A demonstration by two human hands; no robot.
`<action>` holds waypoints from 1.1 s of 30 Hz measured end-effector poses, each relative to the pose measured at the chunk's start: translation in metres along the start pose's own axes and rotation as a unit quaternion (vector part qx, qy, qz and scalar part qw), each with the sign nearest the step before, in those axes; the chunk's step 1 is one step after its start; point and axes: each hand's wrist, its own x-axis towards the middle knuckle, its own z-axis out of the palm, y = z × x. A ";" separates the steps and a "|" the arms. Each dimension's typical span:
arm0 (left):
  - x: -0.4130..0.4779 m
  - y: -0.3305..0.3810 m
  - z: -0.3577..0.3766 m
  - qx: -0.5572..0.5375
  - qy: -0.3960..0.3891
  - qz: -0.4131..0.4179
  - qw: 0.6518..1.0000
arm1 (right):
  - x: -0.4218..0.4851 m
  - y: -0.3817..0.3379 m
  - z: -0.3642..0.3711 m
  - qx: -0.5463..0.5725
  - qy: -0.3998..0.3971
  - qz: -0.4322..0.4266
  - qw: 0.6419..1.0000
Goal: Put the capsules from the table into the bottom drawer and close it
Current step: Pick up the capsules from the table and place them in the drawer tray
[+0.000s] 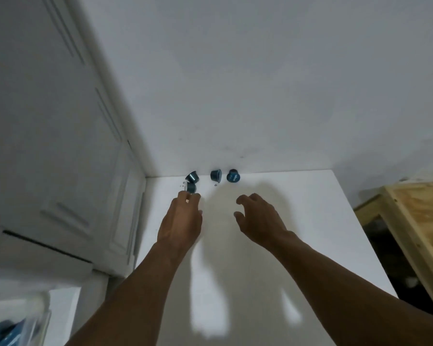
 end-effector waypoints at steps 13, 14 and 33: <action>0.065 -0.054 0.026 -0.038 -0.004 -0.018 0.999 | 0.108 -0.055 0.046 0.057 0.055 -0.141 0.987; 0.065 -0.056 0.027 -0.032 0.006 -0.010 0.999 | 0.114 -0.058 0.049 0.051 0.055 -0.145 0.987; 0.003 -0.042 0.034 -0.061 -0.005 -0.043 0.997 | 0.056 -0.042 0.072 -0.026 0.020 -0.089 0.995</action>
